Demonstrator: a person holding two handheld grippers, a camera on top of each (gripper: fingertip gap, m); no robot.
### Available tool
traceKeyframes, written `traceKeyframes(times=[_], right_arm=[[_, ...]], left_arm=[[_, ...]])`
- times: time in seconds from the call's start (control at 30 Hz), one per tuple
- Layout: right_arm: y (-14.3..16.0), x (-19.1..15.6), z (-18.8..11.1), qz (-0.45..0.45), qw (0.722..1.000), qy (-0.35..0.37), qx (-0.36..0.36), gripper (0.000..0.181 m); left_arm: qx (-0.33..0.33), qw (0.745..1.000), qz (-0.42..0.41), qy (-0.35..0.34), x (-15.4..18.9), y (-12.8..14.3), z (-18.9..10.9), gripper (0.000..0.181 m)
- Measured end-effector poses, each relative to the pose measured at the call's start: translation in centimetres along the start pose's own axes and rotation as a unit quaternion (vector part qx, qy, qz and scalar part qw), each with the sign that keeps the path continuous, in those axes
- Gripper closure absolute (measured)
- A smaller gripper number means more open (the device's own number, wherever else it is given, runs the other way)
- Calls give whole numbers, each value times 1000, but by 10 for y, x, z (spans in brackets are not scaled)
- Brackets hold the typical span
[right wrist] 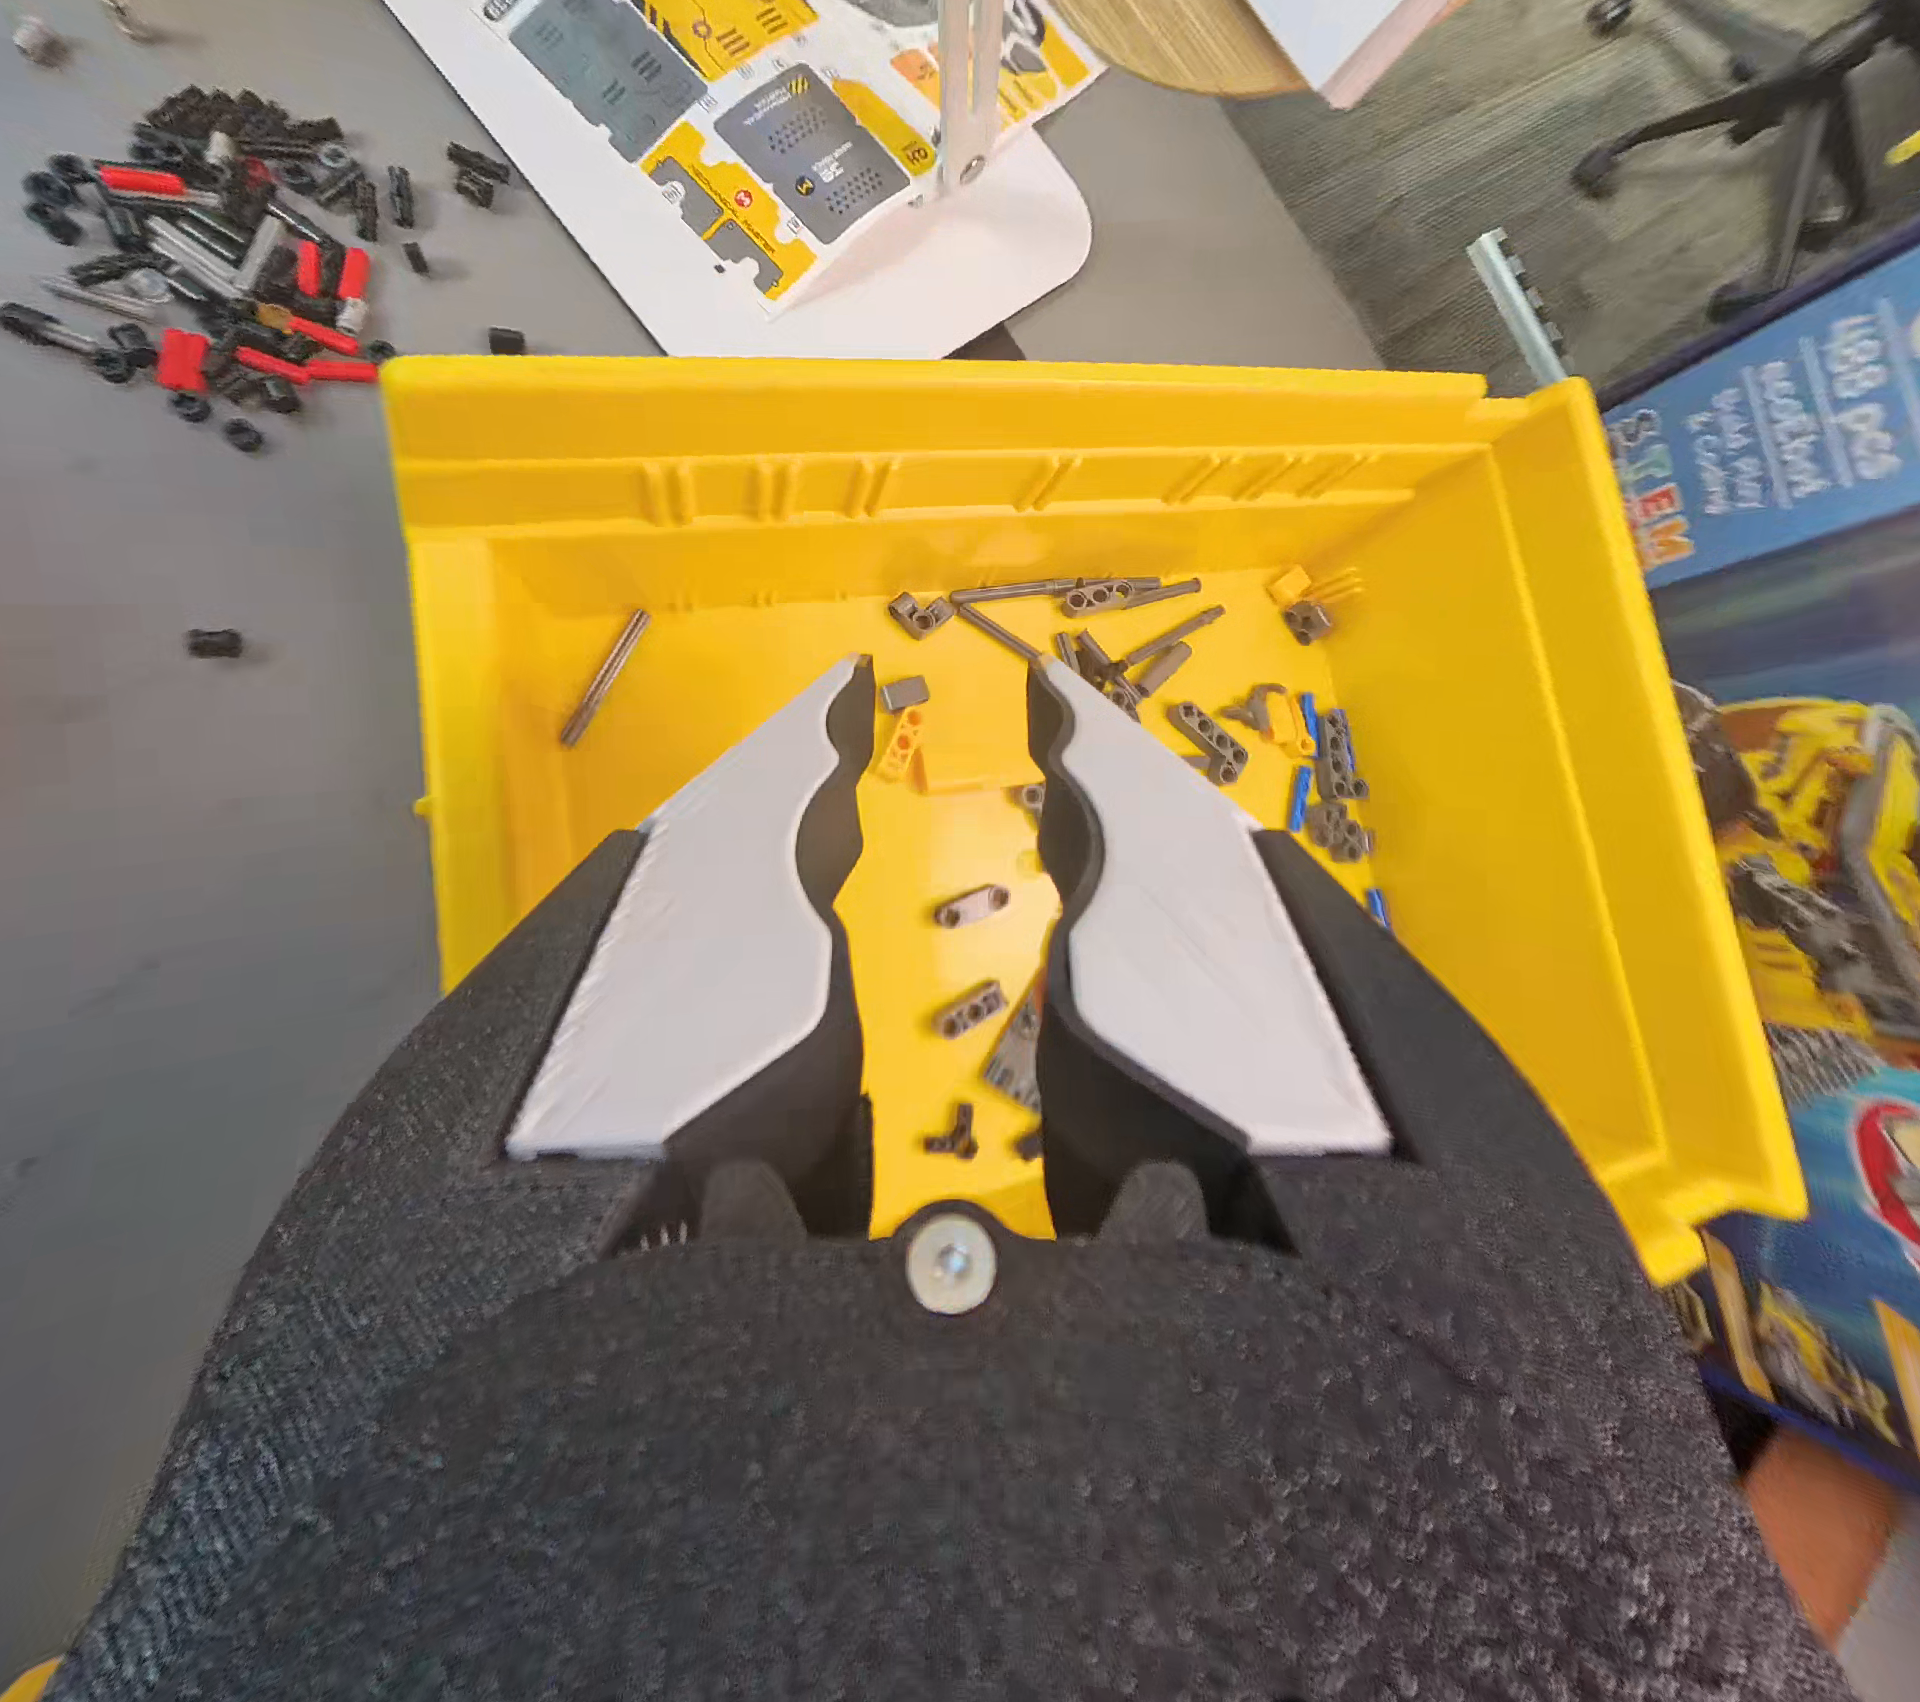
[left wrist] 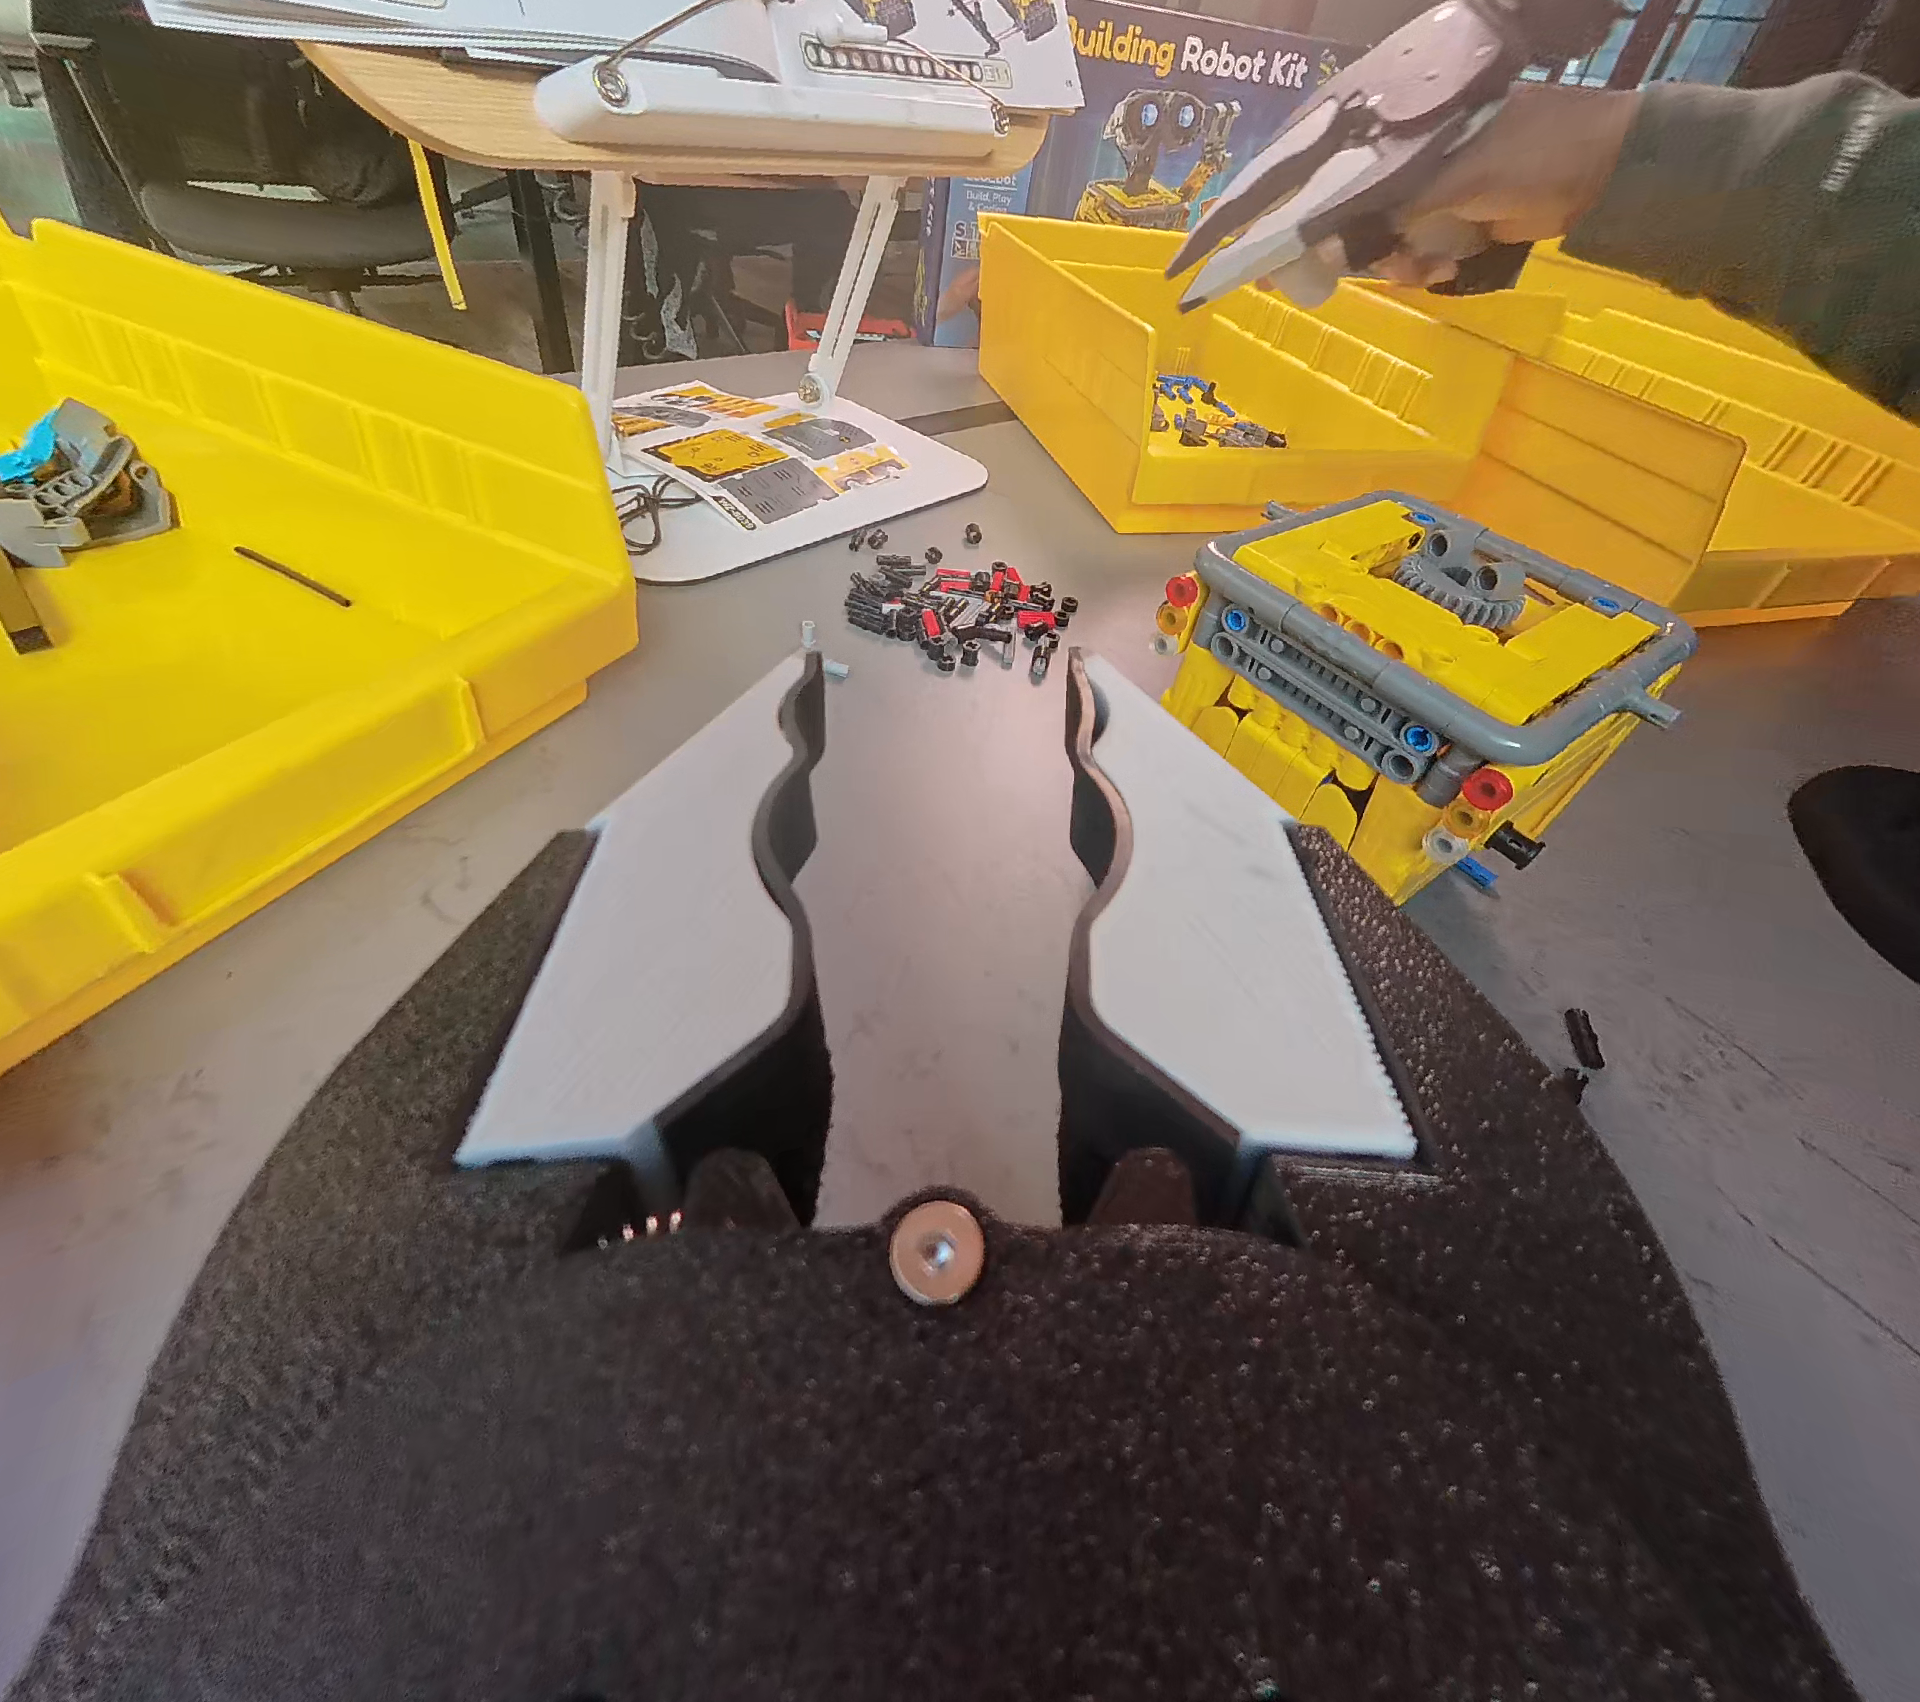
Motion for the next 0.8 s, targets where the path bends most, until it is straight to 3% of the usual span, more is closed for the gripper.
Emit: traceKeyframes(times=[0.17, 0.37, 0.53, 0.6, 0.8], right_arm=[[8, 31, 70, 27, 996, -65, -61, 154], [14, 35, 106, 39, 992, -87, -79, 162], [23, 35, 115, 43, 991, -98, -84, 165], [25, 31, 112, 51, 988, -113, -95, 177], [38, 29, 97, 29, 980, -110, -165, 173]], left_arm=[[2, 1000, -6, -3, -4, 0, -2, 136], [-2, 1000, -3, 4, -2, 0, -1, 136], [-3, 1000, -7, 6, -3, 0, -1, 136], [-4, 1000, -11, 6, -4, 1, -1, 136], [-5, 1000, -11, 7, -4, 1, -1, 136]])
Point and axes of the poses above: each gripper's, where its closed fingertips meet, z out along the fingers, y out of its underside, x = y × z across the jaws, the point moved 6 cm from there along -z, back along the fingers
